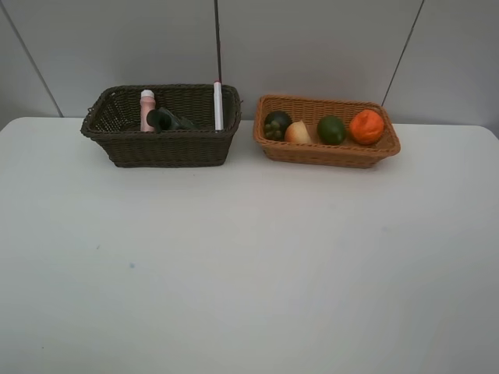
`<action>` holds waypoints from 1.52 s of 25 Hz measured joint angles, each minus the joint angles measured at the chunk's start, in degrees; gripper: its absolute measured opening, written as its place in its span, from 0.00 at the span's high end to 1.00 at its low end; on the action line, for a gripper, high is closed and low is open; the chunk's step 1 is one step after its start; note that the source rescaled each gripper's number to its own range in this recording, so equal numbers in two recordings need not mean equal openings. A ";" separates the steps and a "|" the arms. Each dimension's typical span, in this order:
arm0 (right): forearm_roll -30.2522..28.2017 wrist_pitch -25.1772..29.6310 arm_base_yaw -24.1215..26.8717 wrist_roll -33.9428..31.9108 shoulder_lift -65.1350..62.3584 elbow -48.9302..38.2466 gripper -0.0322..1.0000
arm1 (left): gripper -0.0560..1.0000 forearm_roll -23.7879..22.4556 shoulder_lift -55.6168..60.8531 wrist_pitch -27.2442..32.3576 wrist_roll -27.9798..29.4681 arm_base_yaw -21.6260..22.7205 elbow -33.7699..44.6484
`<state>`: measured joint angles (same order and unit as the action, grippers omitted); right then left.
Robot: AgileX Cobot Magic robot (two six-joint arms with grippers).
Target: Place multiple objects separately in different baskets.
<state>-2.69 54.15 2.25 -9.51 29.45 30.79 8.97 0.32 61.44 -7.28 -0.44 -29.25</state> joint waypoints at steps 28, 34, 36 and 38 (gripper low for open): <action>4.47 6.76 -1.99 6.43 -29.64 -1.61 0.00 | 0.00 0.00 0.00 0.00 0.00 0.00 0.00; 4.47 6.76 -1.99 6.43 -29.64 -1.61 0.00 | 0.00 0.00 0.00 0.00 0.00 0.00 0.00; 4.47 6.76 -1.99 6.43 -29.64 -1.61 0.00 | 0.00 0.00 0.00 0.00 0.00 0.00 0.00; 4.47 6.76 -1.99 6.43 -29.64 -1.61 0.00 | 0.00 0.00 0.00 0.00 0.00 0.00 0.00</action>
<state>1.78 60.91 0.26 -3.08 -0.18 29.18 8.97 0.32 61.44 -7.28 -0.44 -29.25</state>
